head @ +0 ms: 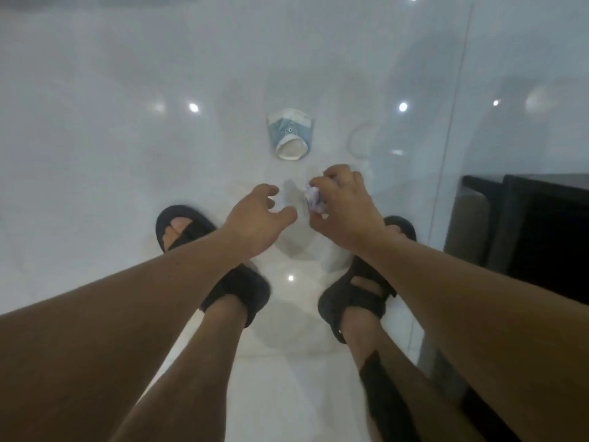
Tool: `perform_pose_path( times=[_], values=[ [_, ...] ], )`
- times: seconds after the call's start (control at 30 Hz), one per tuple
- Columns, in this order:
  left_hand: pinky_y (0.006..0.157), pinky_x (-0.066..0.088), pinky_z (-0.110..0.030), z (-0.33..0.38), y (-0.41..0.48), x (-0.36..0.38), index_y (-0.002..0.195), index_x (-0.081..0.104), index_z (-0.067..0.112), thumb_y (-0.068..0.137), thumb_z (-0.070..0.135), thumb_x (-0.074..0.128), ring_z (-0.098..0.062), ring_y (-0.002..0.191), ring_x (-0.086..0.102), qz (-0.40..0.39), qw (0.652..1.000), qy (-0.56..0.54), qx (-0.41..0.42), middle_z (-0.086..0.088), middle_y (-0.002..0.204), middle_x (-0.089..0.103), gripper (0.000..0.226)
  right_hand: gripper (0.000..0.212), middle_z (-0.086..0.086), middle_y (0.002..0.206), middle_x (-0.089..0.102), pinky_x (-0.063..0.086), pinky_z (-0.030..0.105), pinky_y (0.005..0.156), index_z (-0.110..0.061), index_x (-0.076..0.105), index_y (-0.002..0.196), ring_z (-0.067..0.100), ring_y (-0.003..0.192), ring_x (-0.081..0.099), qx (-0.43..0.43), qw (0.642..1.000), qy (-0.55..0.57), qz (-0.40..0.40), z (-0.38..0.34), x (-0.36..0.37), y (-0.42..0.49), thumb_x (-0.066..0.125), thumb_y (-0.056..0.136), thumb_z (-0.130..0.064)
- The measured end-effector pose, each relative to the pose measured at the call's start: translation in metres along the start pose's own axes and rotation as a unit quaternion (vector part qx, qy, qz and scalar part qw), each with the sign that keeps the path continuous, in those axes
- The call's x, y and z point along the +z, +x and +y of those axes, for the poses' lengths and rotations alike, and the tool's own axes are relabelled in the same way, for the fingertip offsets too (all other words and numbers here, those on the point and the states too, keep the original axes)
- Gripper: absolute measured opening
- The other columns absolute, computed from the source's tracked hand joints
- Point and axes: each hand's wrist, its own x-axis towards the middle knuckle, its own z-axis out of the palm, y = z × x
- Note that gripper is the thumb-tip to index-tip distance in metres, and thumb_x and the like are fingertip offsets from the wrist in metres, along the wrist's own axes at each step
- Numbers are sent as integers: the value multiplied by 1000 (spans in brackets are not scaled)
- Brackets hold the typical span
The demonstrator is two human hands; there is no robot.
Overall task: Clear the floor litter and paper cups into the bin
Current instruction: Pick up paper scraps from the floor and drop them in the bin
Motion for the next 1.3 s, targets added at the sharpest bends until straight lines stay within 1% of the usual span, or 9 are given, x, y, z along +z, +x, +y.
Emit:
perform_pose_path(
  times=[0.1,0.2,0.27,0.4,0.53,0.67,0.9,1.1,1.3],
  values=[
    [91,48,-33,17,-15,-22,141,36,27,83,43,67,-14,111,54,-55,993,-104,19,5,129,52,68,51,12,131,51,45,32,92,-13,60,124,29,117,47,-123,992,30,4,-27,-28,-6,76,78,-26],
    [76,54,-31,33,-26,-43,124,51,25,79,22,70,-14,98,63,-124,976,-152,90,3,107,64,49,61,16,129,54,44,28,92,-5,59,126,30,113,52,-204,976,64,45,-52,-51,-8,81,71,-20],
    [78,58,-37,37,-30,-52,114,57,21,73,15,68,-19,93,66,-120,970,-186,106,-4,97,66,43,66,19,131,52,49,31,91,-3,56,129,31,113,53,-234,968,75,57,-63,-62,-6,82,70,-19],
    [80,58,-45,31,-25,-58,114,56,24,78,14,72,-20,99,65,-59,976,-198,71,0,104,66,41,83,14,147,39,52,39,94,-9,43,143,28,128,44,-258,966,32,-3,-60,-73,14,82,74,-34],
    [89,53,-47,10,-8,-65,119,53,15,79,14,73,-28,102,62,30,990,-135,29,-7,111,63,45,97,11,158,20,44,49,101,-21,24,153,34,137,28,-195,975,-103,-34,-42,-69,52,77,75,-40],
    [91,51,-38,-15,4,-69,113,53,11,82,17,70,-26,97,61,64,995,-77,10,-9,109,62,35,95,5,160,3,40,47,100,-34,10,153,33,141,14,-103,961,-249,-70,-40,-44,89,70,79,-47],
    [78,42,-27,-43,2,-75,115,50,19,82,23,69,-20,96,59,78,996,-51,3,0,107,61,39,56,8,148,22,48,42,86,-20,44,133,32,123,31,-61,970,-223,-81,-49,-10,85,56,81,-4],
    [80,48,-30,-36,-35,-108,113,51,19,78,21,70,-17,89,60,91,993,-67,20,0,102,63,40,42,2,128,37,51,35,81,-19,57,123,24,109,47,-16,994,-91,-63,-76,-56,49,63,83,-10],
    [77,46,-28,-4,-117,-157,110,53,15,76,17,69,-20,87,60,119,988,-78,61,-2,97,62,37,38,0,133,39,52,32,81,-23,60,121,22,111,48,-70,982,-165,-52,-137,-143,2,64,83,-21]
  ],
)
